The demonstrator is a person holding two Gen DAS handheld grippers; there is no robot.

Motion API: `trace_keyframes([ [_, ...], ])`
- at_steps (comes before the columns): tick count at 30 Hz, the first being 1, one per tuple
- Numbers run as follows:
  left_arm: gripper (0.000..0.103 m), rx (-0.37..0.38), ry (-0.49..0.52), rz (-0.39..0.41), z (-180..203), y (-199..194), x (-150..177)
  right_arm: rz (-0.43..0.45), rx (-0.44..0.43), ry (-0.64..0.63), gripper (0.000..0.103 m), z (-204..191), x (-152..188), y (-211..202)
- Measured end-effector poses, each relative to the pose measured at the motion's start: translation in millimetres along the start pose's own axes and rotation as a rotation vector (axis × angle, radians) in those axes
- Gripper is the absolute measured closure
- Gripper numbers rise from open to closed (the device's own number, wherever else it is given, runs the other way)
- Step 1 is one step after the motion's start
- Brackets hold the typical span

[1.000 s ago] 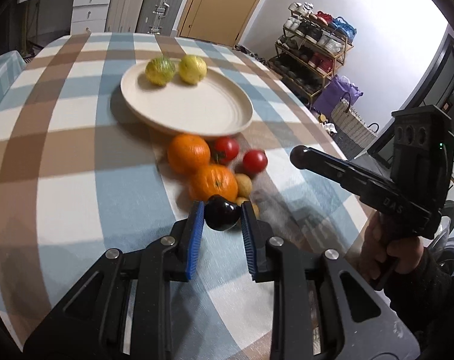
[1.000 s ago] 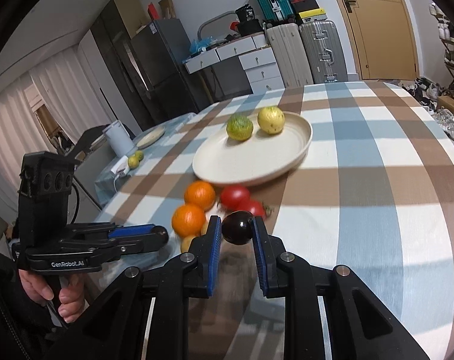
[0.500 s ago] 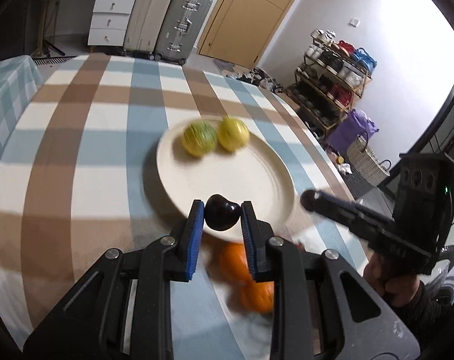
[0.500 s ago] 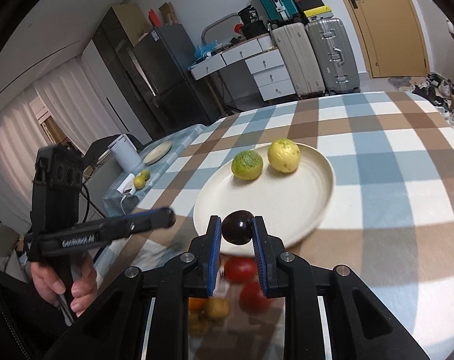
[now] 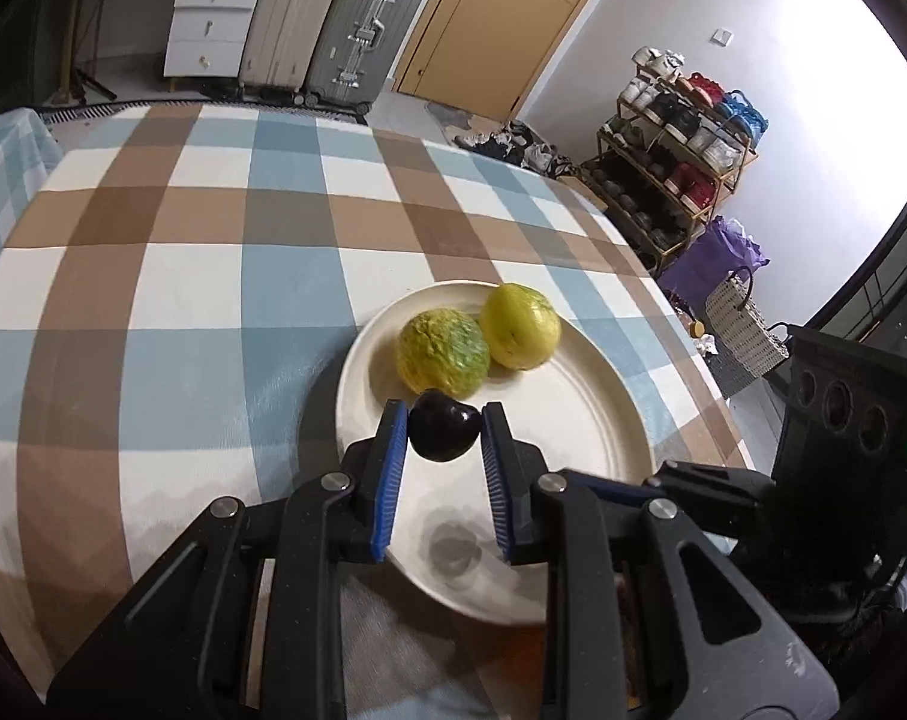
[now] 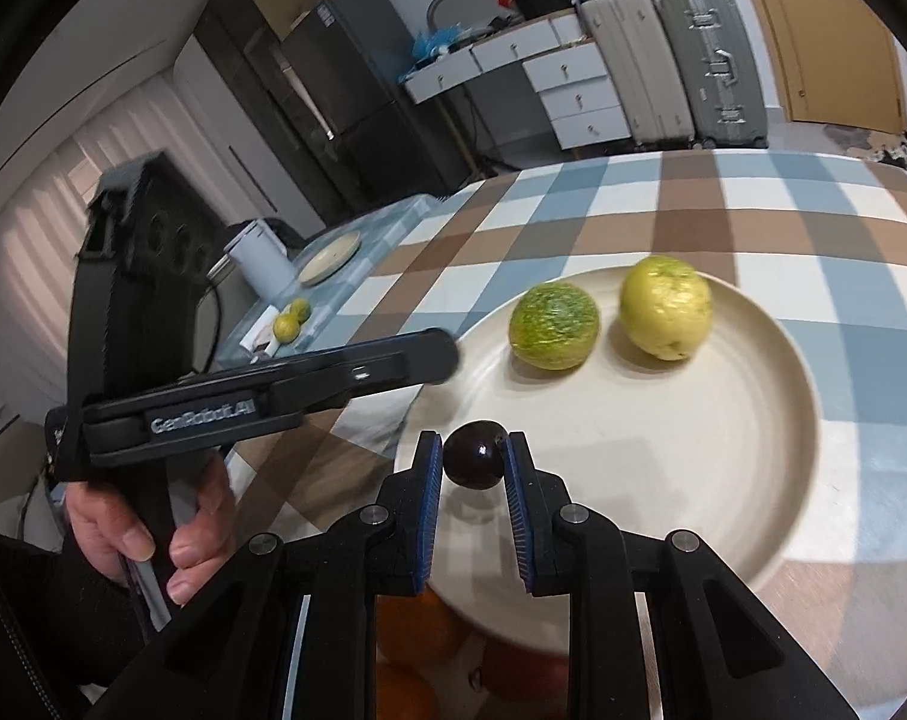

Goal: Organize fruits
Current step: 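Lower both plums onto the cream plate and open both grippers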

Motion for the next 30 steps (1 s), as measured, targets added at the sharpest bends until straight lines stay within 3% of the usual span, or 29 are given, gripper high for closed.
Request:
trace_keyframes([
  [12,0.081,0.016,-0.014,-0.025,-9,24,-13,-0.095,-0.005,-0.008,0.081,-9,-18,35],
  [24,0.081,0.009,-0.033,-0.039,-10,29,-14,-0.102,0.037,0.018,0.080,-9,-25,44],
  [28,0.080,-0.006,-0.033,-0.034,-10,25,-14,-0.091,0.040,0.040,0.065,-7,-26,40],
  [30,0.074,-0.009,-0.033,-0.026,-10,19,-11,-0.078,0.042,0.039,0.064,-8,-24,34],
])
Point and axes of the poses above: each gripper's, at about its wrist camera, not at the fingertips, and y roughly the way its jaws point, z to its right, x to its underside, the point moved 2 cm from there along y, roughly the way its jaws point, and after that the axes turned 6 degrees about -z, right-handed, at the moved point
